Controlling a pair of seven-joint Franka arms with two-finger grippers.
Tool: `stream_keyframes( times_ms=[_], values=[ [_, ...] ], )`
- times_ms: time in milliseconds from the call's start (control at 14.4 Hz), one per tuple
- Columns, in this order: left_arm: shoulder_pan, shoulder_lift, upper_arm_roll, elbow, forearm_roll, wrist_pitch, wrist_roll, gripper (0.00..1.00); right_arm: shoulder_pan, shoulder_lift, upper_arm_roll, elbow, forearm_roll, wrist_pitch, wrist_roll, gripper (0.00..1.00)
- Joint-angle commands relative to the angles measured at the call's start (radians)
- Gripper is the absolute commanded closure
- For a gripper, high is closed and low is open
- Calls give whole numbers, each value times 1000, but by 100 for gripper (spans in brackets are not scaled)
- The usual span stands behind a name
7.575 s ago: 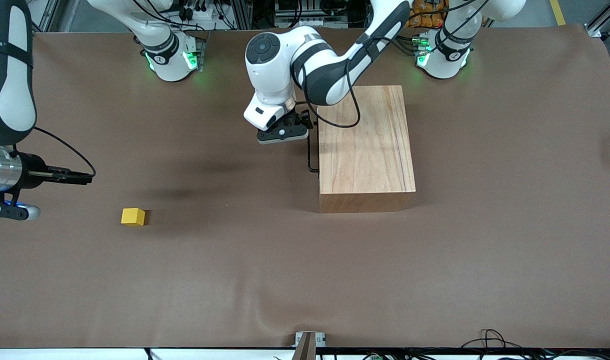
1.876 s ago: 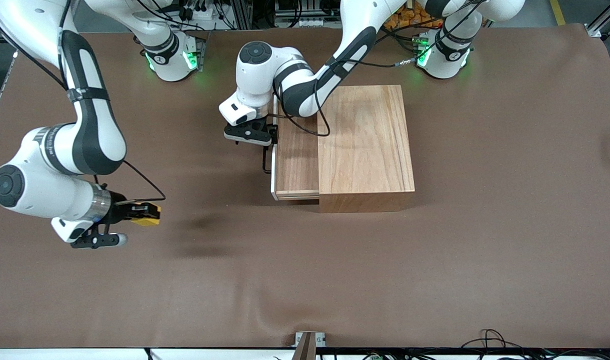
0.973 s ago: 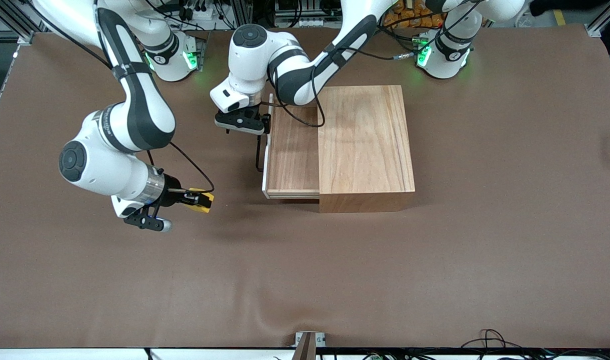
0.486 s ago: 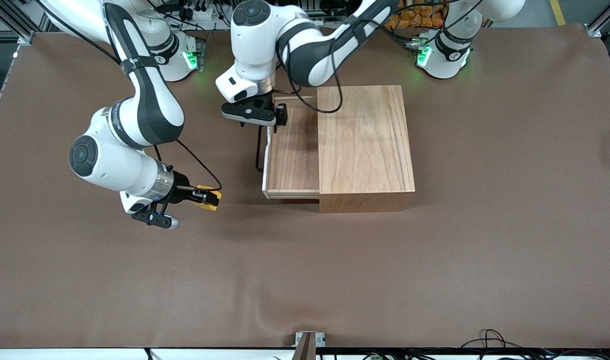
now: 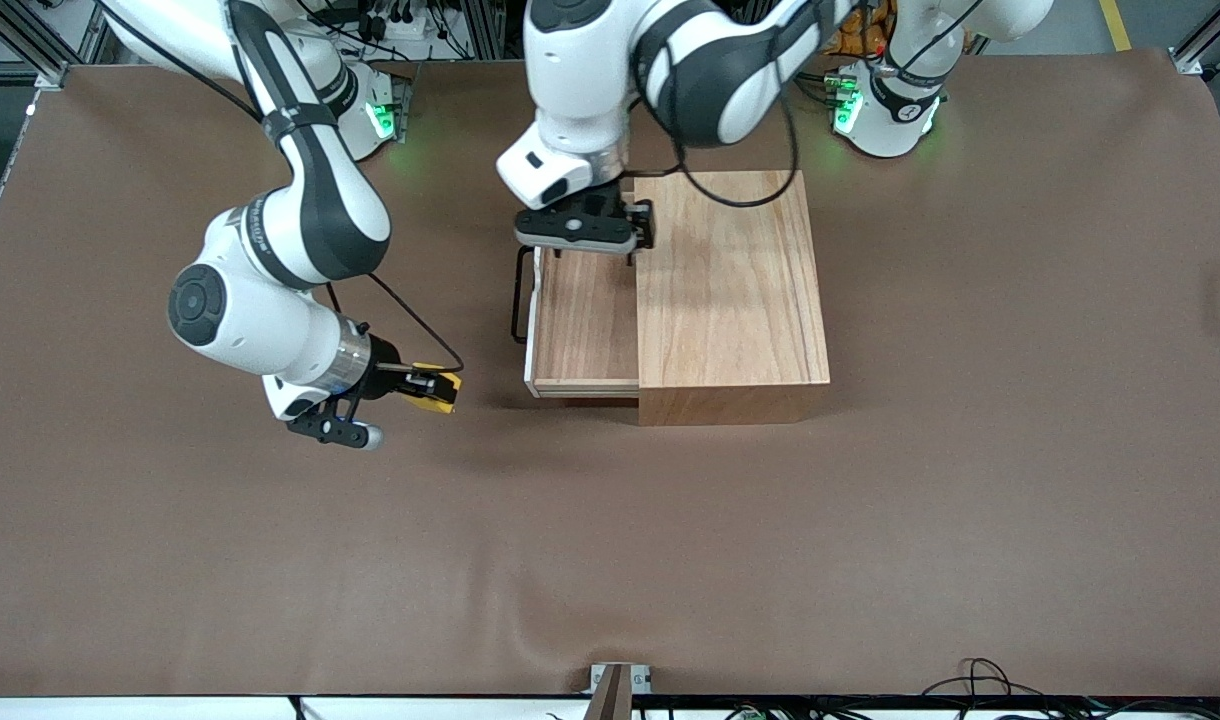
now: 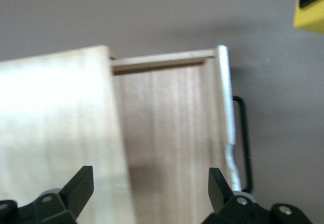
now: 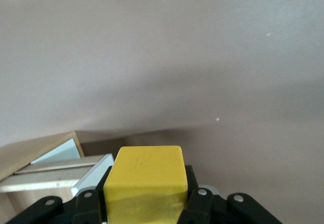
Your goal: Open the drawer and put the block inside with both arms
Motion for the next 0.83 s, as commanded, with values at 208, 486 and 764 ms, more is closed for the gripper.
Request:
stream_keyframes(
  times_ms=[208,486,764],
  values=[
    [210,-222,-5,-131,-65,-98,124,0,115,-26,-9,-12,10,-2,60,100],
    [427,-284,-5,-127,-161,-169,458,0,226,-22,-10,21,-23,-2,199,100],
    [579,-327,1,-118,-162,-236,603,0,322,26,-10,20,-76,3,214,100]
  ],
)
